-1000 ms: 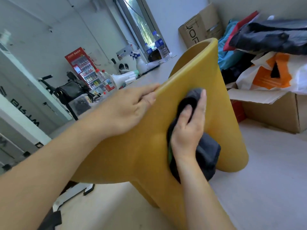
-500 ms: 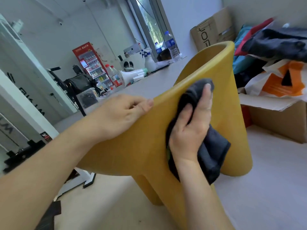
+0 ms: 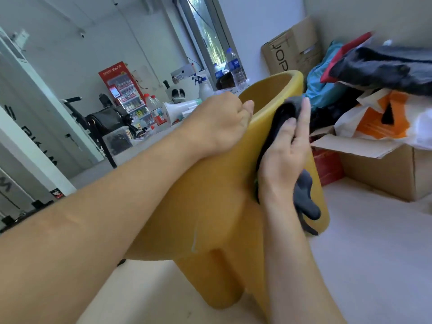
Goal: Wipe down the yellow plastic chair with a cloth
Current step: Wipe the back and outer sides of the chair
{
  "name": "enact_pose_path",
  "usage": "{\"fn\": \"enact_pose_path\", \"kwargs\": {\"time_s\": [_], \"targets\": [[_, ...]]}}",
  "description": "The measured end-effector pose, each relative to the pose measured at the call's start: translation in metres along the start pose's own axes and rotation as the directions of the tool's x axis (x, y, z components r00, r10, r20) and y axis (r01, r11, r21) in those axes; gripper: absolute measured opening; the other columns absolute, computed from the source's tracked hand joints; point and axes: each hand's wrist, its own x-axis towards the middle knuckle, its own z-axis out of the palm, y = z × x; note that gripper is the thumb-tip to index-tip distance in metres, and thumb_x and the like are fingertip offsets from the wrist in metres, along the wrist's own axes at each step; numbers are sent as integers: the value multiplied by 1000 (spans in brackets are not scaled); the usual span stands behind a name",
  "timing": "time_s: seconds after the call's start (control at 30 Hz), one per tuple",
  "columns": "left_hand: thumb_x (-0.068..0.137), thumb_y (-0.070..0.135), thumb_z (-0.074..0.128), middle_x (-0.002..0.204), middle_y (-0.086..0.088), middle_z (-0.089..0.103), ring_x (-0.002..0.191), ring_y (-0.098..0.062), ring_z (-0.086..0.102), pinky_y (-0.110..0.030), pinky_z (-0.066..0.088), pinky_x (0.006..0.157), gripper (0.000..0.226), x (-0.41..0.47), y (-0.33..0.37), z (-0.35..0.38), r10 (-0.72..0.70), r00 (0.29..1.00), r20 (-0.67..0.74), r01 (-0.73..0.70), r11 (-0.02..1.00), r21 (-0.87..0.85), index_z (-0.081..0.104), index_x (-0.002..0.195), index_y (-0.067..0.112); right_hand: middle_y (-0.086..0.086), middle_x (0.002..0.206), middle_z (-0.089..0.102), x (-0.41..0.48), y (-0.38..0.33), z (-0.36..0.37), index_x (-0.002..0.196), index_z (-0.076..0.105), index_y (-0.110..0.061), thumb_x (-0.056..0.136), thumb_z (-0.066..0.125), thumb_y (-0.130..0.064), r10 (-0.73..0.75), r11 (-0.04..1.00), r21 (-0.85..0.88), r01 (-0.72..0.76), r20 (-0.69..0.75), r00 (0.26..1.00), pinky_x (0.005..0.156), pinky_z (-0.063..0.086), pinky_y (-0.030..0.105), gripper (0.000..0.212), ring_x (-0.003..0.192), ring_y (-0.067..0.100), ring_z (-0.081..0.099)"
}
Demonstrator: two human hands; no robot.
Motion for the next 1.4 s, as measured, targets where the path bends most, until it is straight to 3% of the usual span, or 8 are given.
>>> {"fn": "enact_pose_path", "kwargs": {"time_s": [0.2,0.37,0.63,0.73,0.83,1.13,1.33,1.4], "targets": [[99,26,39,75,-10,57,82,-32,53,-38,43,69,38,-1,6,0,-31,998,48,35,997,-75,52,66,11,2,145,42,-27,-16,5,143,40,-8,100,41,-13,-277,956,-68,285,108,955,114,30,29,43,141,20,37],[101,37,33,95,-7,67,89,-26,61,-45,48,82,34,-31,-2,-3,-19,994,108,32,992,-122,58,108,17,-5,152,38,-24,14,-22,150,30,-26,104,33,-28,198,943,-268,-198,-26,980,111,26,21,47,139,12,35],[95,14,47,73,-4,62,71,-18,53,-31,45,67,24,-29,-11,-13,-156,985,71,171,919,-354,63,76,12,14,139,53,-47,-20,12,138,47,-6,99,40,-19,-388,892,-174,418,183,903,107,38,29,42,130,26,50],[93,56,35,93,8,65,86,-14,59,-34,49,83,40,-56,-22,-20,-76,974,211,93,993,-73,62,104,27,6,144,50,-41,15,-17,146,36,-16,102,31,-29,-122,939,-321,122,18,992,106,42,36,46,131,22,49],[79,78,14,79,5,62,75,-19,59,-39,51,73,64,-83,-38,-15,-124,987,106,108,983,149,56,85,31,-4,150,42,-41,24,-24,150,30,-25,104,29,-29,242,907,-330,-262,-102,965,107,28,26,46,137,17,39],[81,74,0,62,-1,54,66,-30,56,-39,48,61,69,-102,-45,-6,-65,988,-144,105,949,297,45,71,22,11,134,56,-63,-22,16,135,49,-4,97,40,-15,-451,857,-191,478,168,877,110,34,32,41,129,30,48],[85,67,1,61,1,51,64,-28,54,-38,46,61,65,-81,-19,-1,-69,985,-160,116,945,307,48,73,23,-3,151,40,8,20,-14,152,23,-25,105,26,-31,293,909,-301,-287,-26,956,99,30,25,48,135,19,41],[92,60,5,60,1,47,65,-30,51,-36,39,59,60,-61,-12,0,-68,982,-174,119,946,302,42,65,21,0,151,40,-34,1,-5,152,25,-21,104,30,-27,118,953,-271,-133,-72,990,103,30,22,48,137,18,40]]}}
